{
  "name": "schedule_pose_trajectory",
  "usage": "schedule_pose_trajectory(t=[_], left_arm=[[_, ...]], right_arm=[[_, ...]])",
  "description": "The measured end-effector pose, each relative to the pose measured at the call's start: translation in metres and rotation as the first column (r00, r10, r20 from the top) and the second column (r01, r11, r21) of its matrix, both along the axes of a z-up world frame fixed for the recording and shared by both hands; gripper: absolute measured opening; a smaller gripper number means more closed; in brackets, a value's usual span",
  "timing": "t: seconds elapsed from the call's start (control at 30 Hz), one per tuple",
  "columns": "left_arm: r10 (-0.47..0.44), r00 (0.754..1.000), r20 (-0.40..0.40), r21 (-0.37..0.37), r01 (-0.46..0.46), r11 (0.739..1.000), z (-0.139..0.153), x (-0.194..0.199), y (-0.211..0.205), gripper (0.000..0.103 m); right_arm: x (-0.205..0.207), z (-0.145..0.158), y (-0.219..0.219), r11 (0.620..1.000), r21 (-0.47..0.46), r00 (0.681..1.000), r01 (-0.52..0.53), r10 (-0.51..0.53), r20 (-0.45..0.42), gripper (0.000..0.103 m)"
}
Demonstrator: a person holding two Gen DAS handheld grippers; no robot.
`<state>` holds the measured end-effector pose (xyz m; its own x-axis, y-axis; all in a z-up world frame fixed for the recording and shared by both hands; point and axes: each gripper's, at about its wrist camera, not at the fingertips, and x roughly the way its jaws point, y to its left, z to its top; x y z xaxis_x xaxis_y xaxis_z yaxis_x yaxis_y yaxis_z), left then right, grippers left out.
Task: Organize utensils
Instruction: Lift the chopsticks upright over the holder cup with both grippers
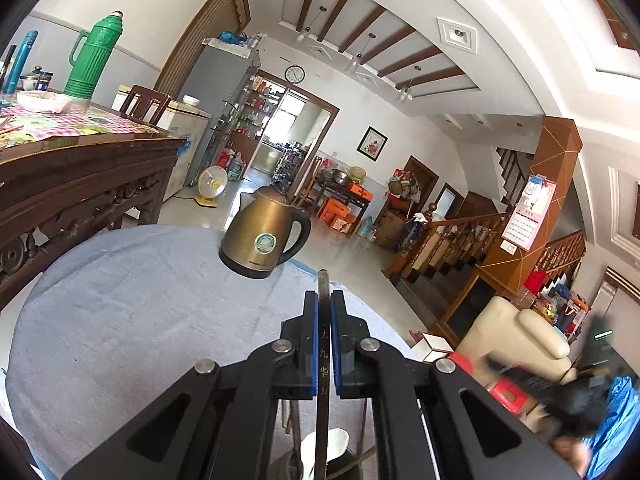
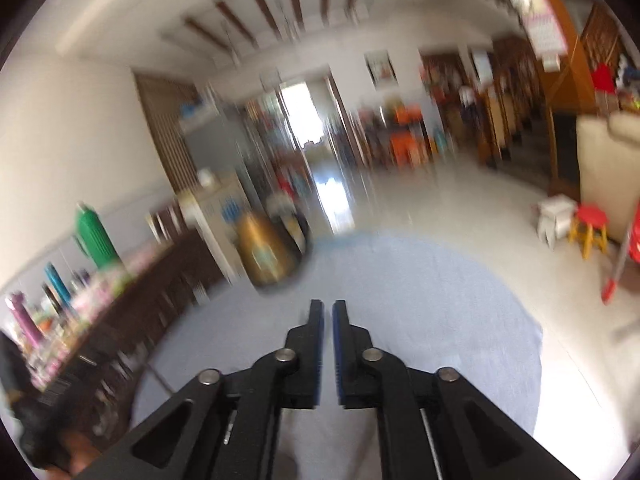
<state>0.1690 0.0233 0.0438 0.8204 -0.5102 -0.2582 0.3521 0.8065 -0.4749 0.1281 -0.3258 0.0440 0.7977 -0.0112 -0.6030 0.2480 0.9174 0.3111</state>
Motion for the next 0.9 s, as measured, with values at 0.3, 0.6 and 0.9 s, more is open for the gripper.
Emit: schedule_pose_trajectory(t=[0.3,0.6,0.9], left_arm=[[0.040,0.999,-0.005,0.038,-0.040,0.998,-0.007,0.010,0.007,0.005],[0.043,0.999,0.003,0.066,-0.043,0.997,-0.012,0.014,0.008,0.005],[0.043,0.999,0.022,0.072,-0.045,0.996,-0.008,0.003,0.009,0.005]], right_arm=[[0.118,-0.144,-0.048,0.989,0.142,0.912,0.036,0.026,-0.410,0.035],[0.161,-0.180,-0.031,0.998,0.025,0.847,0.053,-0.032,-0.530,0.028],[0.113,-0.167,-0.035,0.994,0.045,0.902,0.095,-0.067,-0.426,0.006]])
